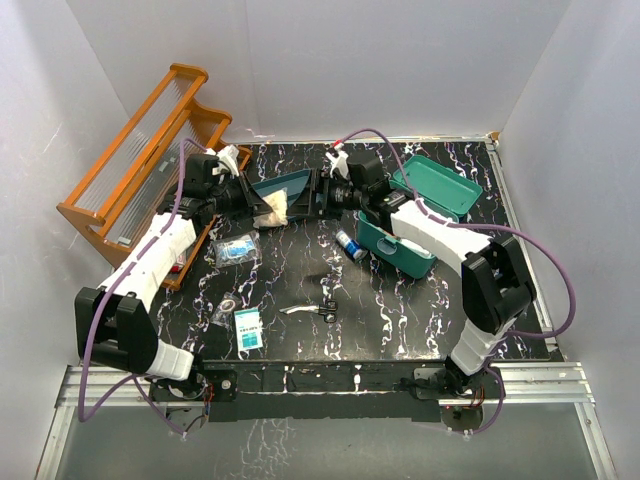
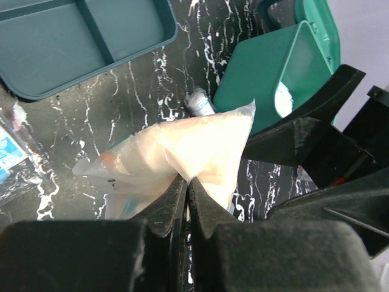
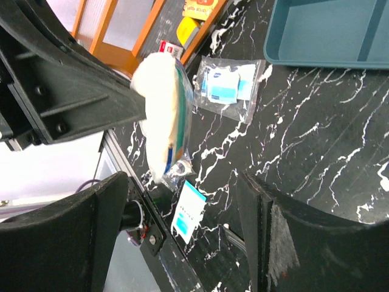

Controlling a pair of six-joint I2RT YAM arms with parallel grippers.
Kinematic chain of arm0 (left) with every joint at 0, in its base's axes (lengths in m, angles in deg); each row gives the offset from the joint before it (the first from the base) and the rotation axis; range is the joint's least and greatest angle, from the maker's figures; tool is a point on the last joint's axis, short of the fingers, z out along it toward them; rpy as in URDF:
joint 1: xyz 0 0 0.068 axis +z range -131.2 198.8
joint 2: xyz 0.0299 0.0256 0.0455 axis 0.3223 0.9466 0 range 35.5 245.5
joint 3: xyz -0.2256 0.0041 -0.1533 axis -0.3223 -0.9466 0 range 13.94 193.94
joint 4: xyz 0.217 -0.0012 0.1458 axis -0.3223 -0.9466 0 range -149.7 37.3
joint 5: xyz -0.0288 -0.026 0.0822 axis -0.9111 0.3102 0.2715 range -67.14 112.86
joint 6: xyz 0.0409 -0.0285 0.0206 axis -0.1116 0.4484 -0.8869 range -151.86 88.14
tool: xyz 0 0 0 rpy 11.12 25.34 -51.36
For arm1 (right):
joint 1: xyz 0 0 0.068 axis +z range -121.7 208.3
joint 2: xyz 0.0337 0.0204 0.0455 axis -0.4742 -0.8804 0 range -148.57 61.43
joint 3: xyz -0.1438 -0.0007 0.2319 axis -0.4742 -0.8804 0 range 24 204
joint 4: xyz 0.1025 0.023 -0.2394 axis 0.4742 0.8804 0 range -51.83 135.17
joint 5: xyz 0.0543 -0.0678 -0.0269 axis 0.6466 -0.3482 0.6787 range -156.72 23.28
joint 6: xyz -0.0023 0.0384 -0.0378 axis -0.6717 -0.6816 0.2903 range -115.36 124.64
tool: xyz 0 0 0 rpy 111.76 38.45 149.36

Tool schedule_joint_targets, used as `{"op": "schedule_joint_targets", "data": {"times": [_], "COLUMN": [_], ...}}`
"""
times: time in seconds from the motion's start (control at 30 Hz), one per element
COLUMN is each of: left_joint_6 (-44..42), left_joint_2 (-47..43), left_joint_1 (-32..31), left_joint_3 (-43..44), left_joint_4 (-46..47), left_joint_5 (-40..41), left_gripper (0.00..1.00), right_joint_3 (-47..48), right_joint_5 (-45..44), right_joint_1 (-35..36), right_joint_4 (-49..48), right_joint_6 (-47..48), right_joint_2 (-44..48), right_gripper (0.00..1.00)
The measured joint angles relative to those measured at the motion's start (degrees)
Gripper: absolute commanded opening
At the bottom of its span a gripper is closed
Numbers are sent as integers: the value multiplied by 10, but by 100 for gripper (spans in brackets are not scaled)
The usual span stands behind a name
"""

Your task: Organize the medicine kit

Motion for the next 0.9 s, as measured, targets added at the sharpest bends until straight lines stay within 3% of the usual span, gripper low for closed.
{"op": "schedule_joint_targets", "data": {"times": [0.23, 0.5, 0.57, 0.7, 0.8, 0.9], "left_joint_6": [13, 18, 18, 17, 14, 13], "left_joint_2": [4, 4, 4, 4, 3, 1], "left_joint_1": [0, 0, 0, 0, 0, 0], "left_joint_3": [-3, -9, -13, -14, -15, -15], "left_joint_4": [23, 31, 32, 31, 27, 15], "left_joint_5": [-27, -42, -42, -40, -28, -1], "left_gripper": [4, 4, 5, 25, 41, 48], "right_joint_3": [53, 79, 81, 81, 81, 70], "right_joint_5": [-22, -59, -59, -57, -62, -65], "right_joint_1": [16, 34, 34, 34, 34, 31], "right_joint_4": [-11, -2, -3, -12, -22, -34], "right_joint_6": [-28, -57, -64, -87, -94, -95], "right_joint_2": [-40, -76, -82, -86, -85, -82], "right_gripper": [52, 40, 31, 10, 7, 7]}}
